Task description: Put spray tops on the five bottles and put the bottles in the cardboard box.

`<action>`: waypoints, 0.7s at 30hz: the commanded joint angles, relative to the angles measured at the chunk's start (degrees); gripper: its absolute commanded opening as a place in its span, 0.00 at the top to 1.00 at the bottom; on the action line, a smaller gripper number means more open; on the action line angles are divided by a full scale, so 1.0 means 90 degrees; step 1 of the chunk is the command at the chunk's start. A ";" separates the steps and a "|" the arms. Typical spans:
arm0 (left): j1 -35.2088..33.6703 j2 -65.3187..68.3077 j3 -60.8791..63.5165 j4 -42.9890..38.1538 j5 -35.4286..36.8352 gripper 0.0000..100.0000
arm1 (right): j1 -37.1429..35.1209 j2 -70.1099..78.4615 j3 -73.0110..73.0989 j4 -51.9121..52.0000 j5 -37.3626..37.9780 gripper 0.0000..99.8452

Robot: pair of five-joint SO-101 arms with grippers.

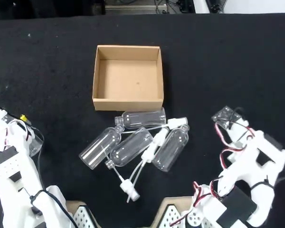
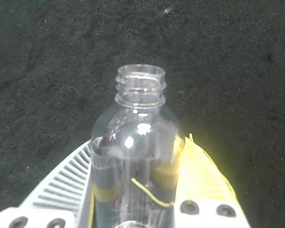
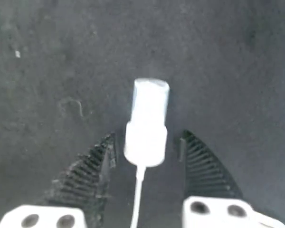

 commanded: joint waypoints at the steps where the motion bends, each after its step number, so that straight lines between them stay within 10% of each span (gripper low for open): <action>1: 0.0034 -0.0215 -0.0103 -0.0088 -0.0010 0.92 | -0.0244 0.0034 0.0054 -0.0274 -0.0586 0.84; 11: 0.0034 -0.0215 -0.0103 -0.0088 -0.0010 0.92 | -0.0322 0.0024 0.0093 -0.0274 -0.1446 0.99; 21: 0.0034 -0.0215 -0.0103 -0.0078 -0.0010 0.92 | -0.0332 0.0024 -0.0327 0.0225 -0.1729 0.85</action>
